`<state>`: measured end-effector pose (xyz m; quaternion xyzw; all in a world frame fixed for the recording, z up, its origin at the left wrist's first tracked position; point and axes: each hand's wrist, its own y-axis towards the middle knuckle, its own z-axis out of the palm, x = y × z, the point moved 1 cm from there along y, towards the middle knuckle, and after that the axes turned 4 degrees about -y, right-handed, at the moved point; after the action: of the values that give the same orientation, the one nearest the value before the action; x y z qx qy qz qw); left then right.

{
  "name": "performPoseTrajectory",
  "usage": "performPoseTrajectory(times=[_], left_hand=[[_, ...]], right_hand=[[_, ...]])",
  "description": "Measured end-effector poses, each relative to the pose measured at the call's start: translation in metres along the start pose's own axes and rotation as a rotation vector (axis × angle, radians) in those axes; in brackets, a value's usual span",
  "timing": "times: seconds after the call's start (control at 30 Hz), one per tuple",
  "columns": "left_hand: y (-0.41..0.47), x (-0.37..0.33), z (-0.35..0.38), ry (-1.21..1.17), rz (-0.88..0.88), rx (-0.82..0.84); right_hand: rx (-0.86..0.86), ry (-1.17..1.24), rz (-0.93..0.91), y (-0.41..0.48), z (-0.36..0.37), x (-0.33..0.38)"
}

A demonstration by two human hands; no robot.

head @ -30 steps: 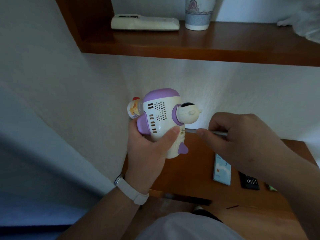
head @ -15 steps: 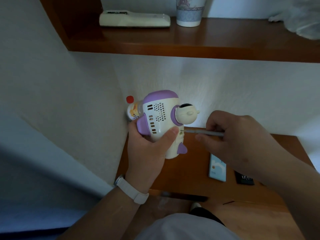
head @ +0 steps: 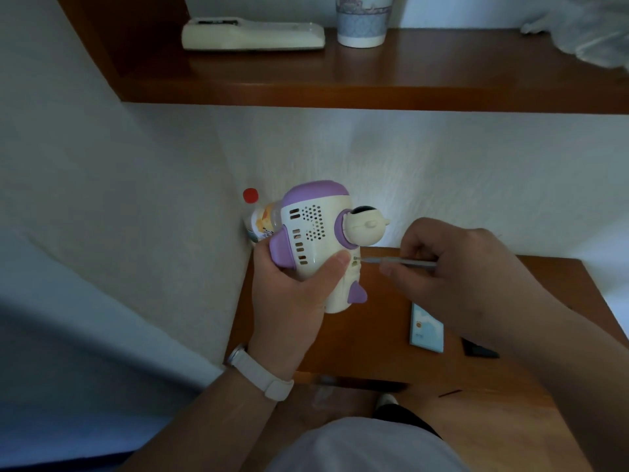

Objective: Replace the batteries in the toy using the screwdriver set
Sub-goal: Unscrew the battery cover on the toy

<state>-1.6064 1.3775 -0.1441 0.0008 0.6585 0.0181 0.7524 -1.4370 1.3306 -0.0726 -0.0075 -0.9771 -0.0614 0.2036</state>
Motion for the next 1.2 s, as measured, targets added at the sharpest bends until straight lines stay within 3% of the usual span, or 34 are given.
performPoseTrajectory(times=[0.6, 0.73, 0.97, 1.2], left_hand=[[0.010, 0.047, 0.025, -0.057, -0.173, 0.118], [0.013, 0.063, 0.040, -0.093, -0.225, 0.169], [0.022, 0.098, 0.057, -0.134, -0.319, 0.310], [0.028, 0.146, 0.063, -0.126, -0.458, 0.340]], right_hand=[[0.063, 0.083, 0.048, -0.015, 0.029, -0.057], [0.123, 0.080, 0.027, -0.016, 0.041, -0.079], [0.274, 0.083, 0.123, -0.016, 0.061, -0.112], [0.381, 0.177, 0.235, -0.015, 0.084, -0.140]])
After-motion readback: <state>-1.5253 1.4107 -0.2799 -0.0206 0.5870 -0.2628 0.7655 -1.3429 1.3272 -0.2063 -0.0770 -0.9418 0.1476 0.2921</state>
